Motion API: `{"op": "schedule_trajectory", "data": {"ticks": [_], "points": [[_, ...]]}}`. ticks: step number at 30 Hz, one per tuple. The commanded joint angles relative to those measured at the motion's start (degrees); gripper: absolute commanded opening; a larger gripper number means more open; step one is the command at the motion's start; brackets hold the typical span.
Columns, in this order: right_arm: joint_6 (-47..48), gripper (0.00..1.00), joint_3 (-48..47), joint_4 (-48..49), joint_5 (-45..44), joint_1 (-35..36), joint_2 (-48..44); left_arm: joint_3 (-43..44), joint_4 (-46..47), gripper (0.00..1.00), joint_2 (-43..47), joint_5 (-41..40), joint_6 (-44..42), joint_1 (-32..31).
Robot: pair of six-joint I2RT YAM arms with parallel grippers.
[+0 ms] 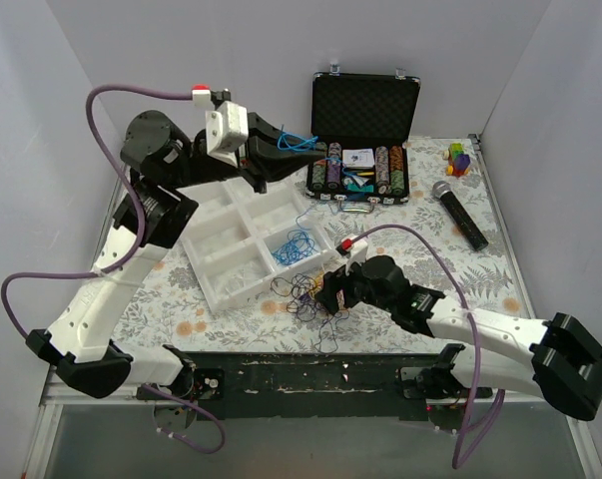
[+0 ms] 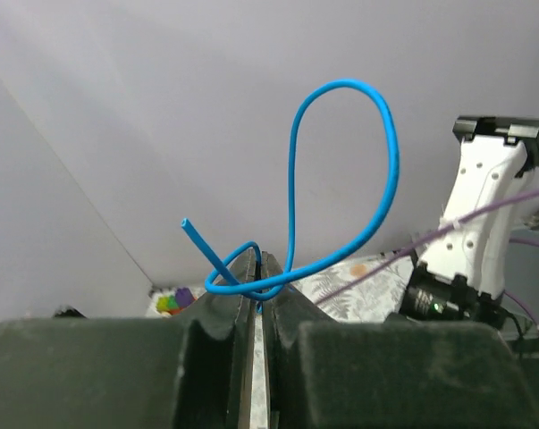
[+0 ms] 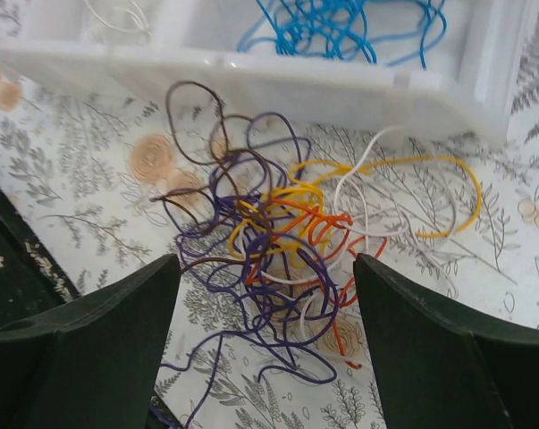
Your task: Untangle the cables
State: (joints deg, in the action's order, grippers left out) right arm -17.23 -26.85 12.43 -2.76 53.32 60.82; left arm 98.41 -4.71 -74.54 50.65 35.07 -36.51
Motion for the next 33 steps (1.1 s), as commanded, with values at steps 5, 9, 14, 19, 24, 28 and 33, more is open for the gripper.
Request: {"op": "schedule_trajectory", "data": {"ticks": [5,9,14,19,24,28,33], "points": [[-5.6,0.76,-1.4,1.0,-10.2,1.3,6.2,10.5,1.0,0.0,-1.6,-3.1,2.0,-0.2],[-7.4,0.7,-0.9,-3.5,-14.4,1.3,3.8,11.2,1.2,0.0,-1.0,-7.3,-0.3,-0.2],[-9.3,0.58,0.8,-9.9,-19.5,1.3,-3.2,0.8,1.8,0.0,2.6,-13.8,-6.1,-0.1],[-12.8,0.52,1.7,-18.9,-23.1,1.3,-10.2,-10.8,3.6,0.0,5.7,-17.9,-10.4,-0.2],[-13.0,0.51,2.9,-20.4,-23.8,1.3,-17.7,-21.8,7.4,0.0,6.7,-24.3,-16.2,-0.1],[-12.5,0.5,2.0,-21.1,-24.7,1.3,-20.2,-27.4,9.0,0.0,6.0,-24.6,-17.9,0.5],[-11.5,0.5,-0.4,-22.4,-25.4,1.3,-19.5,-31.8,8.0,0.0,5.5,-23.9,-19.1,0.5]]}}
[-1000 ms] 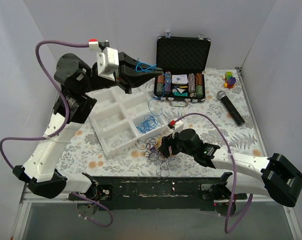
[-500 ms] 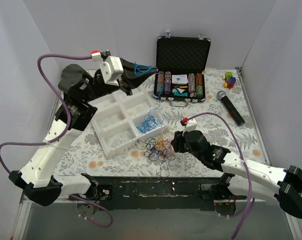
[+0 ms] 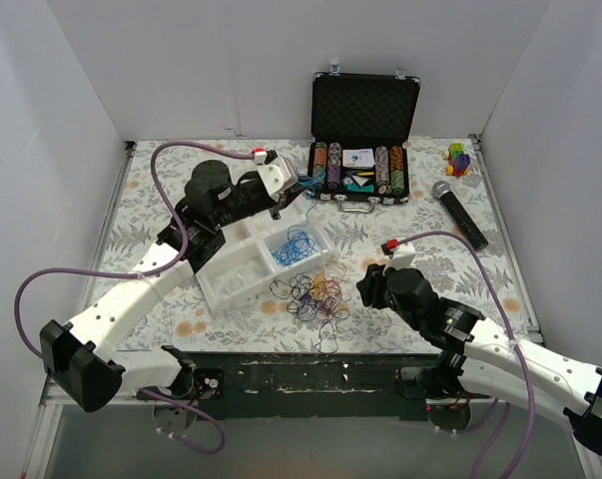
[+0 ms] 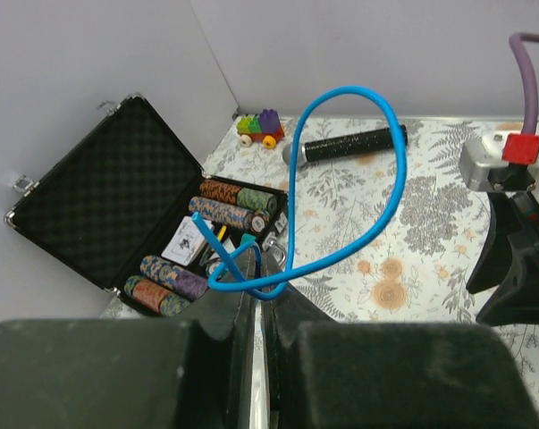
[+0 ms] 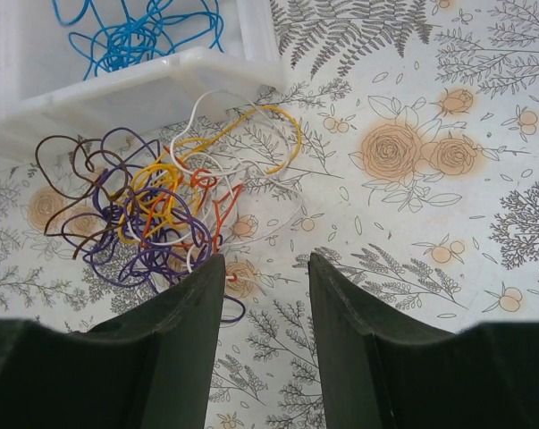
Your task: Untangle the cables
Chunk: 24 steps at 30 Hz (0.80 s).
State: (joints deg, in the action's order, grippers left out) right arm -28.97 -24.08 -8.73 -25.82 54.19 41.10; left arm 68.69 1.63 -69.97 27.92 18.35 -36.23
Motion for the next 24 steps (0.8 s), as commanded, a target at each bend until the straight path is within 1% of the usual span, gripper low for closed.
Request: {"op": "schedule_trajectory", "data": {"ticks": [1,7,10,13,14,16,19,24], "points": [[0.3,0.5,-3.6,-1.3,-2.3,0.4,0.4,-2.9,1.4,0.0,1.0,-1.2,-2.8,0.2],[1.0,0.5,-4.9,-0.7,-1.9,0.4,0.0,-8.7,2.3,0.0,1.2,-2.8,-5.6,0.5],[1.3,0.5,-5.5,-0.1,-1.2,0.4,-0.2,-12.6,5.0,0.0,1.2,-4.2,-7.9,1.2],[1.6,0.5,-5.6,0.5,-0.6,0.4,-0.6,-17.3,10.4,0.0,1.1,-7.3,-8.9,1.9],[1.6,0.5,-5.5,0.5,-0.5,0.4,-0.7,-17.6,11.6,0.0,0.9,-7.5,-9.3,2.3],[1.6,0.49,-5.5,0.5,-0.3,0.4,-0.6,-16.0,13.1,0.0,-0.4,-8.0,-8.9,3.2],[1.6,0.49,-5.2,0.6,-0.1,0.4,-0.2,-10.6,12.6,0.0,-2.4,-6.7,-6.9,4.6],[1.5,0.49,-5.4,1.3,0.2,0.4,0.6,-3.0,10.0,0.0,-3.2,-3.4,-3.5,4.9]]}}
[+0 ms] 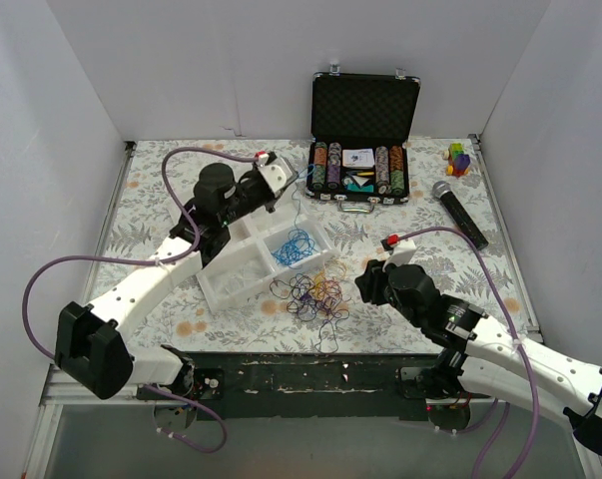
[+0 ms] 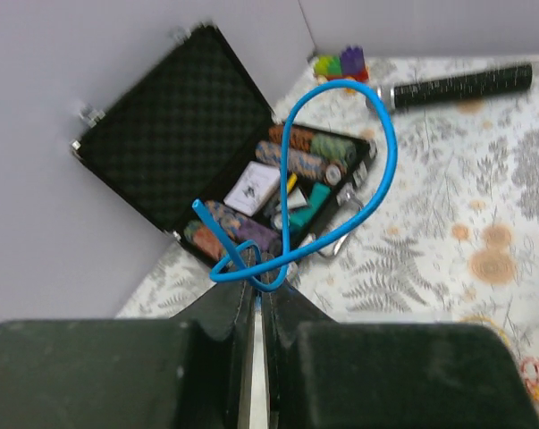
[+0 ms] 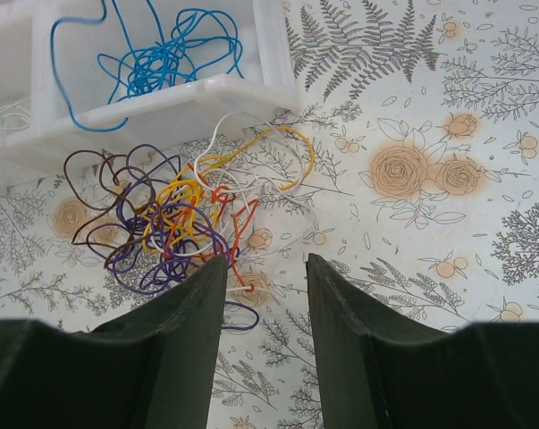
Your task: Untangle the cables
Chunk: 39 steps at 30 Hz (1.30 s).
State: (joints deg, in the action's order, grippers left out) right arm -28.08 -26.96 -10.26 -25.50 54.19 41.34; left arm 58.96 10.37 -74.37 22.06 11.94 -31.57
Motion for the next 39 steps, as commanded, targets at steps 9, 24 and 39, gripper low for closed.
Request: {"op": "schedule_trajectory", "data": {"ticks": [9,24,39], "points": [[0.5,0.47,-2.7,2.7,-0.1,0.3,2.2,6.9,-1.8,0.0,3.9,3.7,2.6,0.2],[0.1,0.46,-3.5,2.2,-0.6,0.2,4.0,20.2,-23.6,0.0,2.2,33.0,6.8,0.4],[0.1,0.46,-3.6,2.4,-0.5,0.1,4.7,28.6,-16.2,0.0,1.0,43.5,26.9,0.3]]}}
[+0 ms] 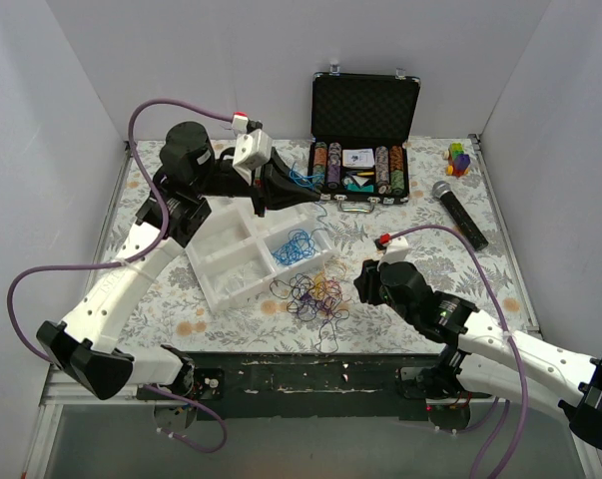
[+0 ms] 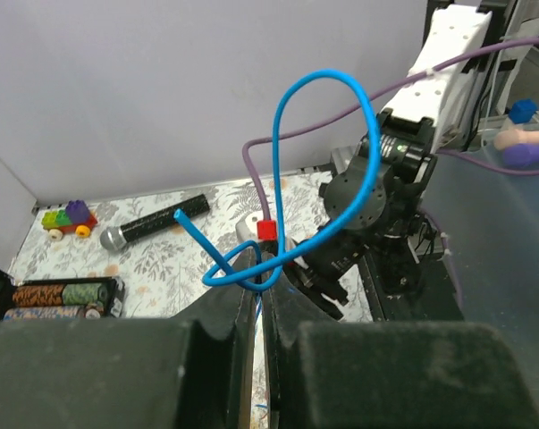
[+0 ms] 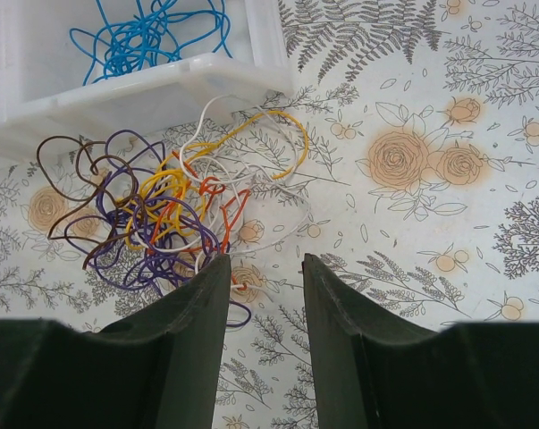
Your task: Untangle the cables
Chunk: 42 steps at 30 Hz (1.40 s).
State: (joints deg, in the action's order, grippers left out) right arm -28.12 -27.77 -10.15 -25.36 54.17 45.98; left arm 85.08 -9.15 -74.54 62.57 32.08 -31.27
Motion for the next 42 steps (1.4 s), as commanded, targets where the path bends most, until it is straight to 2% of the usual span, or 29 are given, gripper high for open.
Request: {"op": "schedule_trajectory", "data": {"ticks": [1,7,13,16,20,25,32,36,39,42], "points": [[0.3,0.46,-2.9,2.2,-0.7,0.1,0.1,2.4,3.7,0.0,1.4,2.2,6.9,0.0],[0.3,0.46,-3.0,2.0,-0.3,-0.1,-0.2,0.9,3.5,0.0,2.3,-2.4,3.7,0.0],[0.4,0.46,-2.9,1.8,-0.4,-0.2,-0.6,-5.9,8.8,0.0,4.9,-16.0,-2.7,0.0],[0.5,0.45,-3.0,1.9,-0.2,-0.3,-0.8,-8.9,12.0,0.0,5.6,-20.3,-6.2,0.0],[0.6,0.45,-3.3,2.1,0.0,-0.6,-0.5,-11.6,11.1,0.0,5.5,-20.7,-8.8,0.0],[0.8,0.46,-2.8,2.7,0.5,-0.6,-0.8,-19.6,17.6,0.0,6.9,-23.8,-11.3,0.0],[0.9,0.46,-2.4,2.7,0.7,-1.1,-1.3,-26.6,20.4,0.0,7.0,-28.2,-15.9,0.0],[0.8,0.46,-1.8,2.9,1.0,-1.3,-1.6,-29.1,19.7,0.0,7.3,-28.0,-20.4,0.0],[0.7,0.45,-1.4,3.4,1.4,-1.5,-1.6,-31.5,22.5,0.0,8.0,-29.8,-21.8,0.0],[0.6,0.45,-1.2,3.5,1.5,-1.6,-1.2,-29.3,21.6,0.0,7.3,-30.7,-21.4,0.0]]}}
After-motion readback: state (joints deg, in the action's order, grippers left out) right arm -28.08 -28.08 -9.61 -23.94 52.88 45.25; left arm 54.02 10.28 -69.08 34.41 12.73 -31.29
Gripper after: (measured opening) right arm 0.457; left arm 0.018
